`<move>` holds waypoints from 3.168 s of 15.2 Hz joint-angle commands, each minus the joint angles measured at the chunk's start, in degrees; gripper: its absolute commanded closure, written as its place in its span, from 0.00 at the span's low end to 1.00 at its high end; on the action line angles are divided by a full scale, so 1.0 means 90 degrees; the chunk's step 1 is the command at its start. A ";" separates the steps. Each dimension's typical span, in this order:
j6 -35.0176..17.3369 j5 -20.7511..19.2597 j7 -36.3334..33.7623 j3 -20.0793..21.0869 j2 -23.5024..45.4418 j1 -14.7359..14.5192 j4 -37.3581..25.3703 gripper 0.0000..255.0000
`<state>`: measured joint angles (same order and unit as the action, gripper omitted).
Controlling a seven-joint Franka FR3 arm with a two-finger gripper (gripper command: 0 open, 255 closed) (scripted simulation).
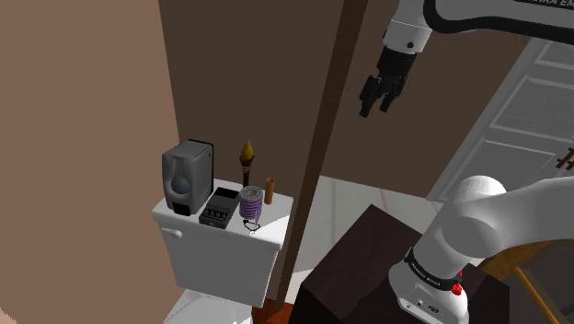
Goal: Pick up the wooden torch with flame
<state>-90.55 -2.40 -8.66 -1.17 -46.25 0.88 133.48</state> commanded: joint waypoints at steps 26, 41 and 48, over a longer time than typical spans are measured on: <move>-0.1411 -0.0612 0.0733 -0.0163 0.6440 -0.1484 -0.3843 0.00; -0.0866 -0.0898 0.1186 0.0031 0.9708 -0.1792 -0.7141 0.00; -0.1119 -0.0906 0.1148 0.0030 0.9793 -0.1782 -0.6970 1.00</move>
<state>-100.55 -10.56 1.67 -0.90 41.85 -15.17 70.68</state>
